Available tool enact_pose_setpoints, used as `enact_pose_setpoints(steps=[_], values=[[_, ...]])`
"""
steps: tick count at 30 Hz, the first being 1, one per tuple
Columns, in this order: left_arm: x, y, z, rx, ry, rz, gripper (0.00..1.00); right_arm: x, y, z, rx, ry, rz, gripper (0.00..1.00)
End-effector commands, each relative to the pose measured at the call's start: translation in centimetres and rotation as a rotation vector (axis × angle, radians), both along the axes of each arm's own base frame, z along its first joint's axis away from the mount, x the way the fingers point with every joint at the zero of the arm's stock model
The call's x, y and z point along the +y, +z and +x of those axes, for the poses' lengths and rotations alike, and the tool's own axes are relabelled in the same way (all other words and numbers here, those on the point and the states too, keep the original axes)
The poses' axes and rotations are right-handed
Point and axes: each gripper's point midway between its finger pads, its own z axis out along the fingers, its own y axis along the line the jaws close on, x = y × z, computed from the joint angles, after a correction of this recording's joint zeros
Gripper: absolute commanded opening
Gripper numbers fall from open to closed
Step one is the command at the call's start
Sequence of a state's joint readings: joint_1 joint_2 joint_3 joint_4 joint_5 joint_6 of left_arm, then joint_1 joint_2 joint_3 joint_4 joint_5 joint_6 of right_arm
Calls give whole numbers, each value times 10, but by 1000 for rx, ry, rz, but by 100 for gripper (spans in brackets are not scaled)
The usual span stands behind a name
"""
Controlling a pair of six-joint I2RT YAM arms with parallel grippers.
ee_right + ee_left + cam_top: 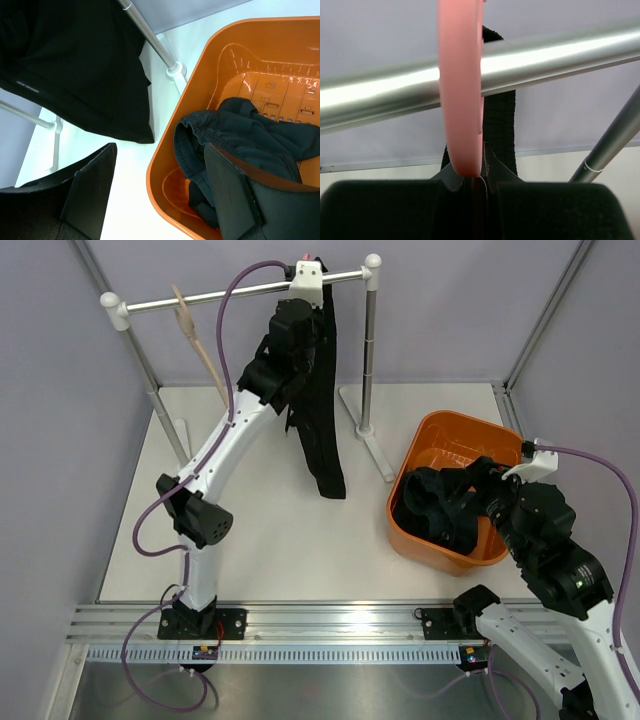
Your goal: Remove the shorts from the hanger
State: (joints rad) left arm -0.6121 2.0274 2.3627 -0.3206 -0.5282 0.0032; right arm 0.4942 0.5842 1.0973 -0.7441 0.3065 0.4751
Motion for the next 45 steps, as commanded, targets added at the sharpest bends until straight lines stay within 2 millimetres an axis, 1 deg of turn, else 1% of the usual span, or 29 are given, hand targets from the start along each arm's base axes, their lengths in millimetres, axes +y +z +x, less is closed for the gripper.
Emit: enact_pose_setpoints(steps=[1, 5, 8, 9, 12, 13, 16, 19, 20, 23, 24, 28, 29, 31, 33, 34, 35, 36, 38, 39, 40, 41, 42, 43, 44, 45], values=[[31, 101, -43, -200, -10, -95, 0, -4, 7, 8, -36, -34, -2, 79], [37, 102, -48, -195, 2, -66, 0, -4, 7, 11, -41, -40, 1, 79], [37, 96, -52, -159, -13, -46, 0, -4, 5, 12, -35, -44, -5, 79], [37, 89, -54, -129, -18, -35, 0, -4, 5, 13, -37, -44, -6, 79], [37, 79, -61, -83, -42, -30, 0, -3, 8, 13, -45, -44, -1, 79], [39, 76, -66, -69, -47, -29, 0, -2, 8, 14, -46, -40, 0, 79], [37, 67, -74, -29, -86, -14, 0, 0, 8, 17, -41, -38, -5, 79], [36, 67, -86, -6, -134, 0, 0, 2, 8, 20, -35, -32, -14, 79], [38, 71, -92, -8, -146, 1, 0, 3, 8, 21, -34, -27, -13, 79], [35, 69, -104, 20, -200, 16, 0, 3, 9, 24, -34, -31, -28, 80], [37, 65, -109, 42, -207, 28, 0, 4, 10, 25, -34, -29, -29, 80], [34, 56, -124, 97, -273, 55, 0, 9, 14, 32, -36, -18, -35, 80], [30, 48, -130, 133, -307, 40, 0, 12, 17, 32, -40, -5, -29, 80], [30, 46, -141, 152, -341, 38, 0, 18, 18, 36, -34, 12, -30, 80], [23, 31, -151, 205, -400, 48, 0, 24, 24, 38, -42, 40, -21, 80], [25, 34, -161, 206, -421, 39, 0, 28, 23, 41, -33, 53, -25, 79], [21, 30, -168, 222, -459, 28, 0, 34, 26, 42, -36, 83, -24, 79], [20, 24, -178, 240, -493, 27, 0, 39, 24, 46, -24, 98, -27, 78], [21, 22, -188, 249, -511, 9, 0, 51, 27, 48, -19, 155, -28, 77], [17, 19, -195, 257, -548, 3, 0, 55, 27, 50, -12, 170, -27, 76], [11, 4, -202, 295, -583, 6, 0, 63, 21, 56, 11, 193, -35, 76], [13, 9, -212, 279, -601, -6, 0, 70, 24, 57, 10, 229, -31, 74], [11, 7, -218, 281, -614, -6, 0, 74, 23, 59, 13, 241, -31, 74], [5, -7, -225, 311, -639, 4, 0, 79, 21, 66, 21, 252, -31, 73], [6, -3, -233, 295, -651, 0, 0, 85, 22, 68, 20, 269, -26, 73], [1, -6, -239, 301, -671, 5, 0, 91, 19, 74, 31, 277, -30, 73]])
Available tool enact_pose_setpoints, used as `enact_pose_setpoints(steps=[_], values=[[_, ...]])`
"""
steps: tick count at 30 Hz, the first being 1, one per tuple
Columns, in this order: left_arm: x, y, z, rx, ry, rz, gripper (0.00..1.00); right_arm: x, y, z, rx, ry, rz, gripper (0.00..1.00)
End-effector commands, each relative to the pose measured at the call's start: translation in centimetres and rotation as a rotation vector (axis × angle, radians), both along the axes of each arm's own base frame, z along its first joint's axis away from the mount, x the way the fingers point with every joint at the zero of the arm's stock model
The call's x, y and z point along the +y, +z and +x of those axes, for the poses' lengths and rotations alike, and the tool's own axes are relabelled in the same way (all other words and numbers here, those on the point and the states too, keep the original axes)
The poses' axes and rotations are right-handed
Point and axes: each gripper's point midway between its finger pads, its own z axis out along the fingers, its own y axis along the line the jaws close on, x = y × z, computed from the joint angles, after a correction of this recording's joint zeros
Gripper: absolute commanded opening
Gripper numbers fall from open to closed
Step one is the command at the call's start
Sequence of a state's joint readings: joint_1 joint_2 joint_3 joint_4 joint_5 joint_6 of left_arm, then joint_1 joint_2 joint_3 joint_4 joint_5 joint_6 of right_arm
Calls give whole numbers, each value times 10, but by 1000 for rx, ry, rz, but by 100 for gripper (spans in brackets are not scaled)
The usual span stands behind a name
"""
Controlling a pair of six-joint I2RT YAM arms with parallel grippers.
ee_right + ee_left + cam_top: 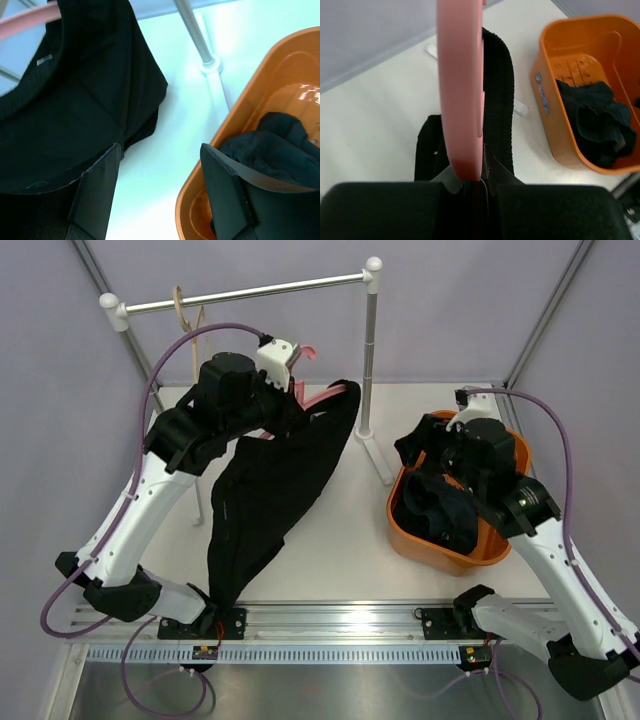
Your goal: Remove the shorts from the hanger
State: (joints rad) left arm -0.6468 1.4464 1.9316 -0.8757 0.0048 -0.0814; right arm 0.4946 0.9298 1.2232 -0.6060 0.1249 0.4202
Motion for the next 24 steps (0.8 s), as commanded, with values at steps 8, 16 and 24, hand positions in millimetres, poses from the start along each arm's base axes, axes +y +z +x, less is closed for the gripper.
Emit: enact_pose_setpoints(steps=[8, 16, 24], values=[[-22, 9, -52, -45, -149, -88, 0, 80, 17, 20, -24, 166, -13, 72], [-22, 3, -63, -40, -174, -81, 0, 102, 22, 20, -20, 171, -2, 72], [-21, 9, -80, -48, -210, -99, 0, 108, 12, 34, 5, 130, -20, 67]])
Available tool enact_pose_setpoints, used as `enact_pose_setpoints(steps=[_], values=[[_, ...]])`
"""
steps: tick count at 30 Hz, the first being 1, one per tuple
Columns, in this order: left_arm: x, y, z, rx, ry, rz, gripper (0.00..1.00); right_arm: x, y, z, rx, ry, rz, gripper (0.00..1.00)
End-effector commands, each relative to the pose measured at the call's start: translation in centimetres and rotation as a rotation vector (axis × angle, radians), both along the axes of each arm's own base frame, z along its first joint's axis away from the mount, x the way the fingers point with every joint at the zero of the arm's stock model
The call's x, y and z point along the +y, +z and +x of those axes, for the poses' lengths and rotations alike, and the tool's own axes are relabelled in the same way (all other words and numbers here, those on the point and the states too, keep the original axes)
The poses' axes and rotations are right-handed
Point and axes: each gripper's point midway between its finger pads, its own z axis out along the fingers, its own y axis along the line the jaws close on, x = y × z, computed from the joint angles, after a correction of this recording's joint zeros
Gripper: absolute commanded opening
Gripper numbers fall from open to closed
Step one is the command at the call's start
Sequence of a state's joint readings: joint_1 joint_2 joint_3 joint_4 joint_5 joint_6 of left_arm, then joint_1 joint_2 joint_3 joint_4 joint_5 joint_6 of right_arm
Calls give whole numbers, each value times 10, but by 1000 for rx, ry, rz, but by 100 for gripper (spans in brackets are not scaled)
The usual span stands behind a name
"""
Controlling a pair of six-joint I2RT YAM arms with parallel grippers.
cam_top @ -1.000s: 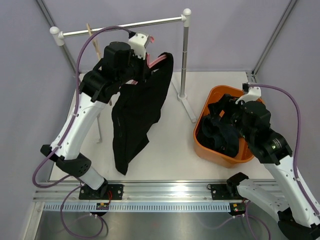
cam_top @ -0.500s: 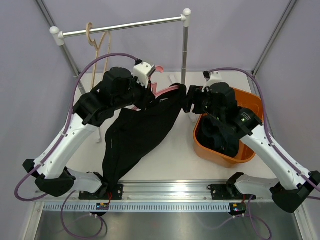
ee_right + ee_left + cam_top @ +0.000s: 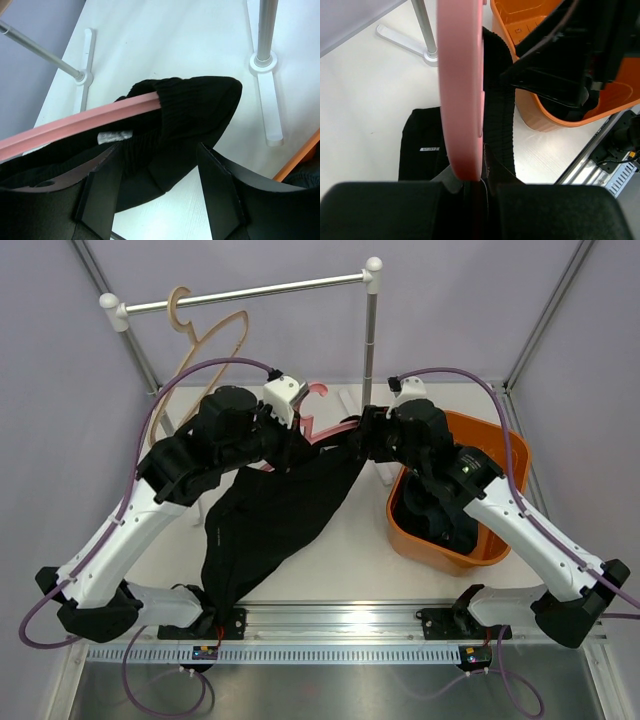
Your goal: Remove the shorts from the hanger
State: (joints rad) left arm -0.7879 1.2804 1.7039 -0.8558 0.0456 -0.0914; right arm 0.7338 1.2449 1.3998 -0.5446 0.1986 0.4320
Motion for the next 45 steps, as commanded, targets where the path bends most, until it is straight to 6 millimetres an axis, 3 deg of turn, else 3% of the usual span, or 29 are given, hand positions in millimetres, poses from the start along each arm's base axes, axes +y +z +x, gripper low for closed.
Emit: enact_pose_setpoints(steps=[1, 5, 9, 10, 12, 13, 15, 18, 23, 29, 35, 39, 42, 45], values=[[-2, 39, -13, -88, -38, -119, 0, 3, 25, 10, -51, -44, 37, 66], [1, 38, -18, -91, -41, -110, 0, 2, 23, 16, -47, -69, 19, 55], [3, 31, -23, -83, -52, -95, 0, -4, 28, 20, -59, -111, 15, 25], [4, 32, -25, -88, -53, -96, 0, -7, 30, 22, -66, -129, 8, 12], [3, 28, -29, -83, -65, -87, 0, -11, 25, 26, -49, -156, -29, 1], [5, 27, -30, -85, -60, -84, 0, -17, 34, 29, -66, -191, -37, 0], [6, 27, -34, -88, -65, -82, 0, -25, 27, 34, -48, -235, -90, 0], [11, 30, -39, -103, -57, -84, 0, -39, 34, 43, -57, -296, -110, 0], [20, 35, -53, -116, -75, -94, 0, -61, 23, 63, -13, -344, -97, 0], [27, 43, -62, -132, -85, -117, 0, -67, 14, 72, 6, -361, -114, 0], [39, 61, -51, -180, 29, -195, 0, -47, -2, 60, 55, -276, -29, 0], [46, 72, -45, -212, 96, -259, 0, -45, -16, 44, 71, -249, -4, 0], [47, 83, -40, -235, 135, -329, 0, -28, -17, 29, 67, -191, 23, 0], [47, 90, -36, -250, 167, -397, 0, 5, -13, 8, 58, -103, 33, 0]])
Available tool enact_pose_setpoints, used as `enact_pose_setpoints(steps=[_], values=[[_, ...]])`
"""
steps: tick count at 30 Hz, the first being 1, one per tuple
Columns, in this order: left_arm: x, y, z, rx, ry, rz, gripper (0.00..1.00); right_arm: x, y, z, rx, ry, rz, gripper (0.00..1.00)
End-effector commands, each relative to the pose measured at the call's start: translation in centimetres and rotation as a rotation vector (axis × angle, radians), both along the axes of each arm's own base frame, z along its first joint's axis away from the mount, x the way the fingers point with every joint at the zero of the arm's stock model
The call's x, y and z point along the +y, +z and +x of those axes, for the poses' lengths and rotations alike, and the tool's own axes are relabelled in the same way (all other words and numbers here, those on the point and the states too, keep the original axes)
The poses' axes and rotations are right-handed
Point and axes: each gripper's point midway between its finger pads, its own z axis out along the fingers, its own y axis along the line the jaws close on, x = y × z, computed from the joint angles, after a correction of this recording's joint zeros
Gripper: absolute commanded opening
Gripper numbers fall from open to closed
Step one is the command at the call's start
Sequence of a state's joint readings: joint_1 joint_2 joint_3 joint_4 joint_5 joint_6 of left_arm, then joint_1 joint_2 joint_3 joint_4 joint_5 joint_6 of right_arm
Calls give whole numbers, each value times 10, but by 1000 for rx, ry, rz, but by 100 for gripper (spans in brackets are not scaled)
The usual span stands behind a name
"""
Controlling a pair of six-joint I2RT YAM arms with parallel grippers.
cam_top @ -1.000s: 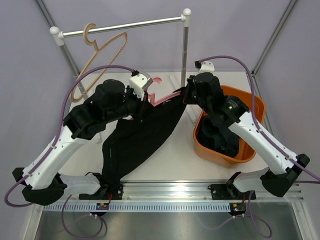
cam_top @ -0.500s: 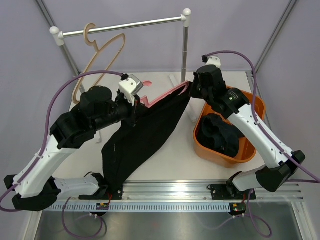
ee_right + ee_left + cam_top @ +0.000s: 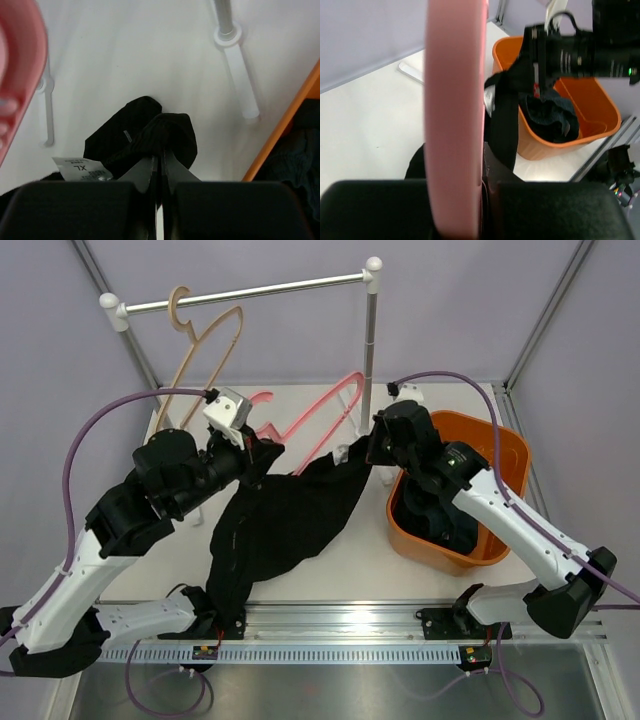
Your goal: Remove the shorts from the hanger
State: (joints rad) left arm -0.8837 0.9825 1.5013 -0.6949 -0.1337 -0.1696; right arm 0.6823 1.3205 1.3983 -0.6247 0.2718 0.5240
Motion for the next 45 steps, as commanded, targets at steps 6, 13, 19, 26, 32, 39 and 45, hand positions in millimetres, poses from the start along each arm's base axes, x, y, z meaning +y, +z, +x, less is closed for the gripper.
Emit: enact_pose_setpoints(steps=[6, 13, 19, 26, 32, 39, 45], values=[[3, 49, 20, -106, 127, -256, 0, 108, 64, -84, -144, 303, 132, 0], [3, 45, 37, -94, 207, -245, 0, 147, 83, -134, -202, 443, 64, 0], [17, 36, 46, -70, 299, -153, 0, 64, 144, -97, -372, 171, -86, 0], [32, 24, 39, -59, 318, -109, 0, -111, 316, -93, -722, -321, -70, 0], [40, 16, 35, -55, 330, -92, 0, -206, 360, -126, -848, -468, 45, 0], [32, 10, 36, -41, 308, -83, 0, -206, 332, -124, -821, -484, 9, 0], [27, 4, 37, -34, 292, -79, 0, -167, 282, -111, -737, -396, -63, 0]])
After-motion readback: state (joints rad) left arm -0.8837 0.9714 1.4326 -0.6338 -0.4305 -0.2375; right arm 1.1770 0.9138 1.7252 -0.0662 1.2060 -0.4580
